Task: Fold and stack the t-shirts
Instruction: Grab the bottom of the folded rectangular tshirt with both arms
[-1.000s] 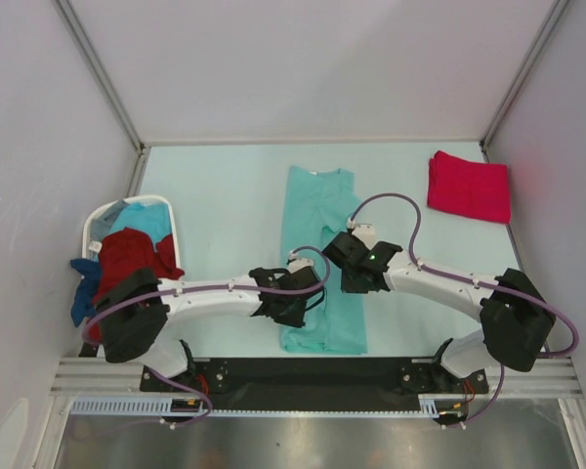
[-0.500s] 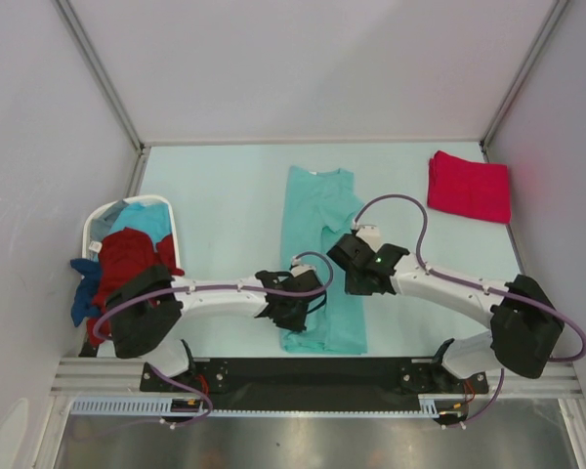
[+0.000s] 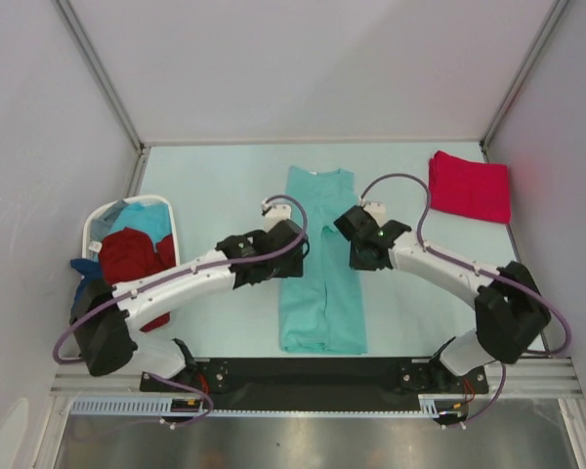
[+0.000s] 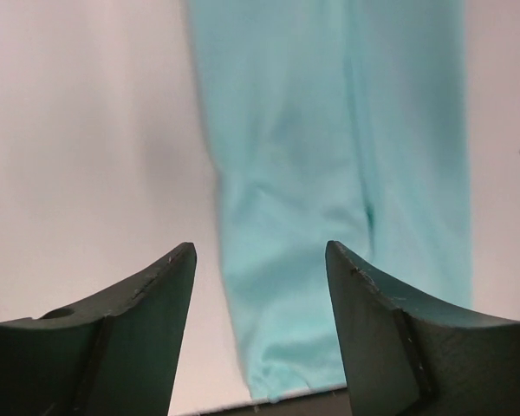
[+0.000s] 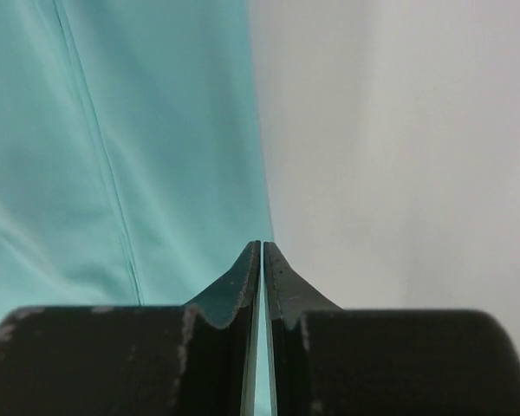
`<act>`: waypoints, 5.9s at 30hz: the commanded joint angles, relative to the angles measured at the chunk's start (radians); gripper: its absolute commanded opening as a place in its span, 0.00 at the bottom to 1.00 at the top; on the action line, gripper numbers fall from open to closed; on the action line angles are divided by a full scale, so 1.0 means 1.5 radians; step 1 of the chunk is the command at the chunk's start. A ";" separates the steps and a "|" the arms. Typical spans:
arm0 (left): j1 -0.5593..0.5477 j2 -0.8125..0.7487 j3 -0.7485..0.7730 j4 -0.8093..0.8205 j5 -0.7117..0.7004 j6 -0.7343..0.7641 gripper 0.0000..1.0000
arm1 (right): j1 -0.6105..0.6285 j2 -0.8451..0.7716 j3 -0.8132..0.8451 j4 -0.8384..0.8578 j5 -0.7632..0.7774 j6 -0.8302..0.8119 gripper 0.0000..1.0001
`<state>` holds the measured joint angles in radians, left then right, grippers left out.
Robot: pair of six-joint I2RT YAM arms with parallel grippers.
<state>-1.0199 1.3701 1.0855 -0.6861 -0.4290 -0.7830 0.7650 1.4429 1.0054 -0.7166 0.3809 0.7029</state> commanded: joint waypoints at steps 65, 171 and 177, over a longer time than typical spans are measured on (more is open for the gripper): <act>0.385 0.779 0.844 -0.041 0.389 0.165 0.56 | -0.259 0.516 0.685 0.027 -0.168 -0.138 0.08; 0.123 -0.159 -0.169 0.076 0.128 0.060 0.62 | 0.095 -0.069 -0.035 -0.018 0.021 0.127 0.42; 0.058 -0.242 -0.235 0.028 0.095 0.007 0.61 | 0.214 -0.134 -0.094 -0.096 0.056 0.266 0.35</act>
<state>-0.8738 1.0748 0.7719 -0.6167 -0.2199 -0.6914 0.9970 1.3079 0.8856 -0.7788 0.3626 0.9165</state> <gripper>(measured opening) 0.612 0.338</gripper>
